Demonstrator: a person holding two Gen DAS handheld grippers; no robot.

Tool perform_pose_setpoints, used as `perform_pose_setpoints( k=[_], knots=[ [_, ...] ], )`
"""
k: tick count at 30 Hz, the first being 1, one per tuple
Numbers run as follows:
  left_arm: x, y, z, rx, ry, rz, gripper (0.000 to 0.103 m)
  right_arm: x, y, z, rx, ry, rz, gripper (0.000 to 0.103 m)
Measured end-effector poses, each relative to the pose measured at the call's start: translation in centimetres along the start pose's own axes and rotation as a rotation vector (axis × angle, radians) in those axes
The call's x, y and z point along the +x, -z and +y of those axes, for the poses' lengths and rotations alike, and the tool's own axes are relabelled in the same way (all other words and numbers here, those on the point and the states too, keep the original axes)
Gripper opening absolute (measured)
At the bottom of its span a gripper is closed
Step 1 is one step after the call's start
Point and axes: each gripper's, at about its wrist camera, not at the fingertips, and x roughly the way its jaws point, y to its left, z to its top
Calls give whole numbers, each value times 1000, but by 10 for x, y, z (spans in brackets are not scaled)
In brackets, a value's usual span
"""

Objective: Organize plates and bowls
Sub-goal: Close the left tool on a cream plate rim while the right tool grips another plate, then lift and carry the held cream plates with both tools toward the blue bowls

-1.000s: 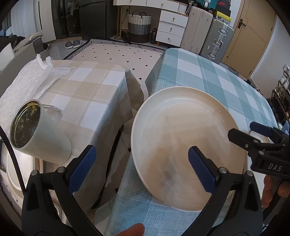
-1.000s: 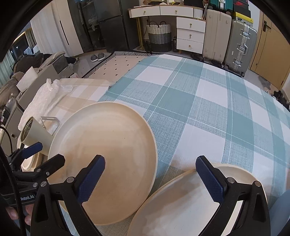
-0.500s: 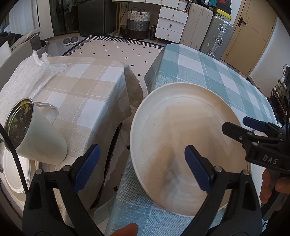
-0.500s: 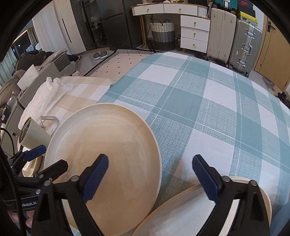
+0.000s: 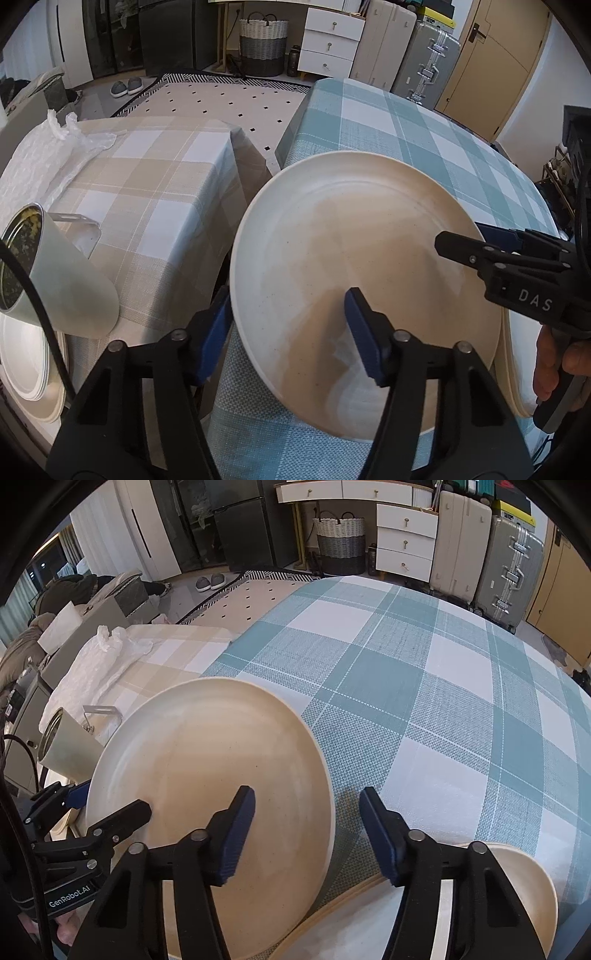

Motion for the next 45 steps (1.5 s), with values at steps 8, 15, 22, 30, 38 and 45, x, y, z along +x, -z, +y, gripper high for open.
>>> perform_pose_setpoints(
  k=[8, 15, 22, 30, 38, 45],
  knots=[
    [-4, -1, 4, -25, -29, -20, 33, -4, 4, 7, -35, 13, -6, 38],
    [-8, 0, 6, -24, -48, -32, 27, -7, 6, 8, -43, 20, -17, 37],
    [-14, -2, 5, -20, -59, -53, 25, -12, 7, 10, -54, 34, -31, 37],
    [-28, -5, 4, -23, -57, -78, 25, -19, 9, 13, -54, 34, -42, 37],
    [-45, -6, 5, -26, -62, -106, 25, -34, 8, 18, -60, 26, -67, 37],
    [-62, -4, 2, -24, -60, -128, 25, -51, 10, 23, -62, 25, -87, 37]
  ],
)
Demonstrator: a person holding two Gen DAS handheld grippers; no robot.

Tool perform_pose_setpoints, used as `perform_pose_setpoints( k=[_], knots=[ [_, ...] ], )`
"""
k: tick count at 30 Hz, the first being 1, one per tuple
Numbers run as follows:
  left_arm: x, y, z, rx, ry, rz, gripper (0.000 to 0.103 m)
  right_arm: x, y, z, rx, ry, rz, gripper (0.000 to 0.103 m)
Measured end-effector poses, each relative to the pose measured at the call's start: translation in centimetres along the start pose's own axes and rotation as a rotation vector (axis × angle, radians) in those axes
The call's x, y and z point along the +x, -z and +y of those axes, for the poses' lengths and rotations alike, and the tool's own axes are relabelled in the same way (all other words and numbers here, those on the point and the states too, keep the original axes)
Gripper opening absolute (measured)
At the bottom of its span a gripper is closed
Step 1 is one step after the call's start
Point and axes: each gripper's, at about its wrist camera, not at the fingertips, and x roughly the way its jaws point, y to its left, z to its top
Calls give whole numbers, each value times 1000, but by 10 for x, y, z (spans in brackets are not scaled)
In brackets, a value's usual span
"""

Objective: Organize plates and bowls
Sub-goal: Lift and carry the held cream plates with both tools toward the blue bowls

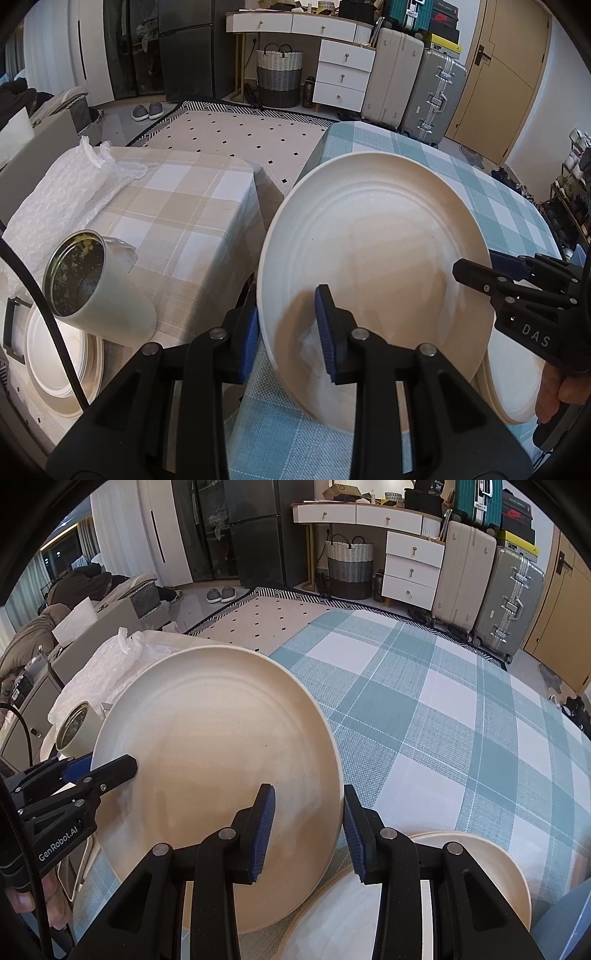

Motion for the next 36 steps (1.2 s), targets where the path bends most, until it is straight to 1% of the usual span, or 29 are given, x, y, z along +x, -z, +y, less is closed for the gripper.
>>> perform_pose_setpoints(
  k=[7, 17, 36],
  knots=[
    [-21, 1, -9, 11, 10, -24, 25, -24, 4, 1, 6, 9, -30, 37],
    [-52, 4, -36, 45, 35, -50, 25, -58, 18, -8, 36, 33, -65, 37],
    [-100, 19, -111, 138, 93, -75, 25, -115, 60, -41, 115, 88, -107, 37]
  ],
)
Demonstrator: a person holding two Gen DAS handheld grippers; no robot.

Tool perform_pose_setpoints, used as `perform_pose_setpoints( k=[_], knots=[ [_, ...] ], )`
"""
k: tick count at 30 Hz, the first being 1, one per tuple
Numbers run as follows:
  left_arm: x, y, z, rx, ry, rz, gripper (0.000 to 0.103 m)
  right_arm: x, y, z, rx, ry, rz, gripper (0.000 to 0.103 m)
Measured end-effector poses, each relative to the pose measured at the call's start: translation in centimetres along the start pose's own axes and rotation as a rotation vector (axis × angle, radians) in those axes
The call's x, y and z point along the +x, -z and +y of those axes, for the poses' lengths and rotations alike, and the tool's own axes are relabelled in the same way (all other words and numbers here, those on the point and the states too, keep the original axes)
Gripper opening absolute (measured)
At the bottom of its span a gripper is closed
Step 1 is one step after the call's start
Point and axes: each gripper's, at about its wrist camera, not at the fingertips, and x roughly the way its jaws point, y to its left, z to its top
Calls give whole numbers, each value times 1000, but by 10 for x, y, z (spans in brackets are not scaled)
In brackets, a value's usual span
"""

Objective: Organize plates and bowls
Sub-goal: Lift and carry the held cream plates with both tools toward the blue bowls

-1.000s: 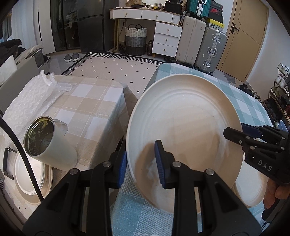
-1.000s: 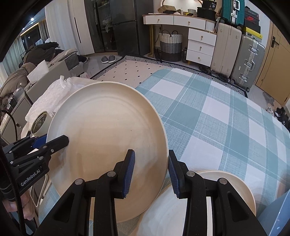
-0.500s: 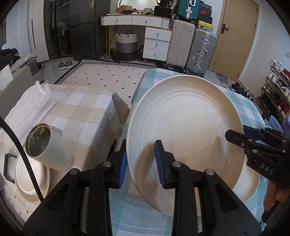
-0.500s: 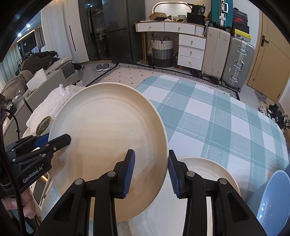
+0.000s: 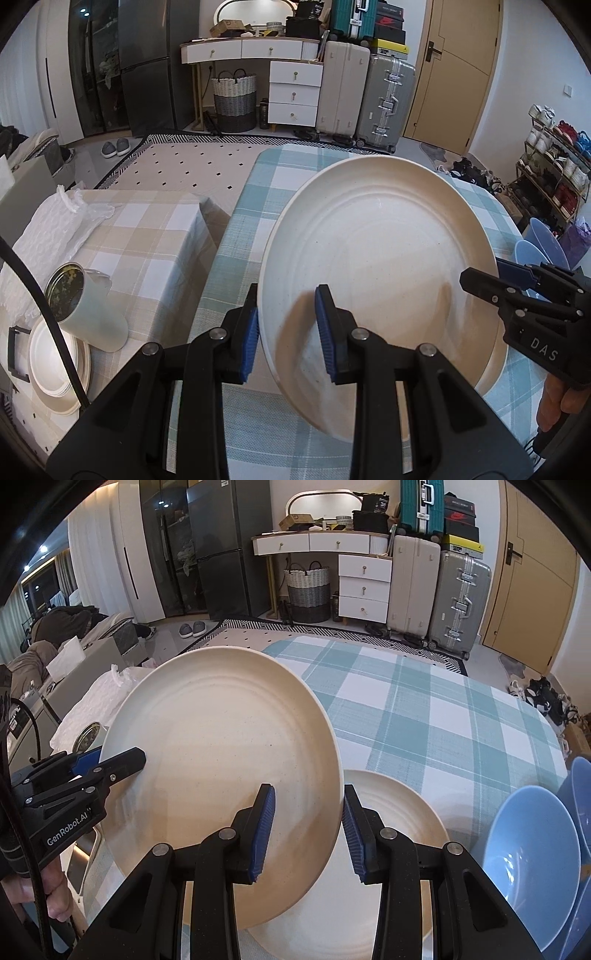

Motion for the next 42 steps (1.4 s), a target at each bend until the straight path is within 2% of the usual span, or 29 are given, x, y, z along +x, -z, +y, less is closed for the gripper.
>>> perform_pose_setpoints(
  k=[10, 21, 24, 32, 42],
  knots=[
    [-3, 6, -43, 44, 34, 12, 25, -19, 20, -26, 49, 32, -1, 37],
    [7, 11, -72, 90, 56, 5, 25, -30, 43, -46, 73, 88, -13, 37],
    [13, 13, -76, 110, 50, -5, 25, -29, 49, -52, 83, 92, -14, 37],
    [38, 19, -84, 121, 74, 36, 25, -18, 60, -65, 102, 112, 11, 37],
    [59, 22, -80, 118, 75, 59, 25, -5, 67, -61, 81, 145, 33, 37]
  ],
)
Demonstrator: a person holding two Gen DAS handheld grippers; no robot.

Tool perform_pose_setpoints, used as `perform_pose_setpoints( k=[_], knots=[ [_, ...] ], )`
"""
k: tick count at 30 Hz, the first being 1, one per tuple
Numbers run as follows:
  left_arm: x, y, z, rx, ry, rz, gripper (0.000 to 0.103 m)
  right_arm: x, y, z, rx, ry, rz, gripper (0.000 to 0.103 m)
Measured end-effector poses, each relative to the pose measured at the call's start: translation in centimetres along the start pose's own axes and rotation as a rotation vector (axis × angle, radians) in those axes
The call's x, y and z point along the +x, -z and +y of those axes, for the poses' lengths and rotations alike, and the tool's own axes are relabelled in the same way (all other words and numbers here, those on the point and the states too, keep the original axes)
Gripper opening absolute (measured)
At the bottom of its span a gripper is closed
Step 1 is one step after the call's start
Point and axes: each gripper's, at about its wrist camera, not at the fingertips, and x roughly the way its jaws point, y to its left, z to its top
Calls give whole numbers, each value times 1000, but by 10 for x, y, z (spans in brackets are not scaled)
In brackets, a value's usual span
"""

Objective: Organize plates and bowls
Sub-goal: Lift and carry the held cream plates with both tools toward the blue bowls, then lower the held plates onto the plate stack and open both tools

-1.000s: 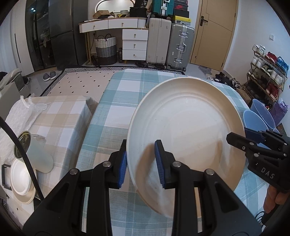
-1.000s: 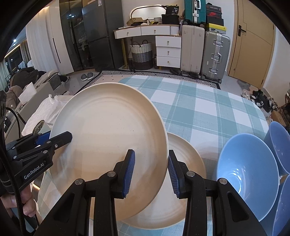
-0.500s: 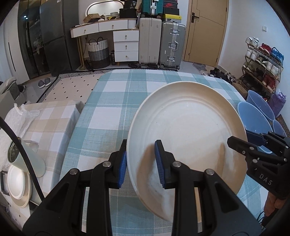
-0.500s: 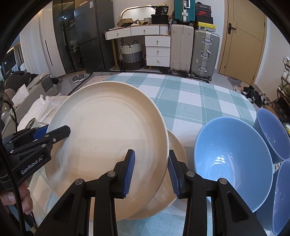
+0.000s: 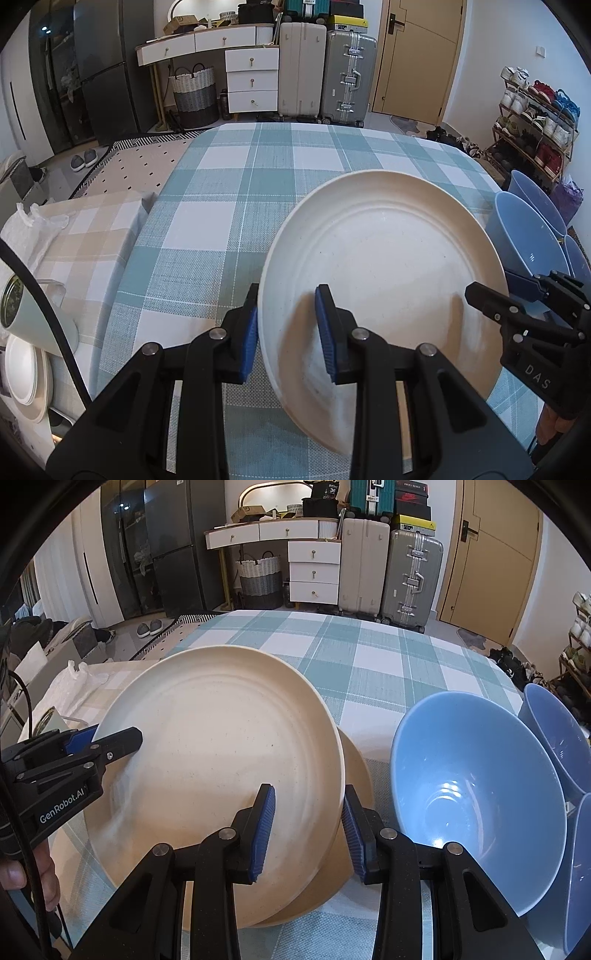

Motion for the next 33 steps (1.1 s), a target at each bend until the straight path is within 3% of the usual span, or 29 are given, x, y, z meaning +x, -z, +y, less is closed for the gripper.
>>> perform_pose_setpoints(
  k=[24, 33],
  knots=[
    [30, 10, 9, -18, 5, 37, 26, 15, 5, 20, -130, 147, -11, 37],
    [34, 15, -1, 24, 20, 32, 25, 23, 10, 30, -209, 218, -3, 38]
  ],
)
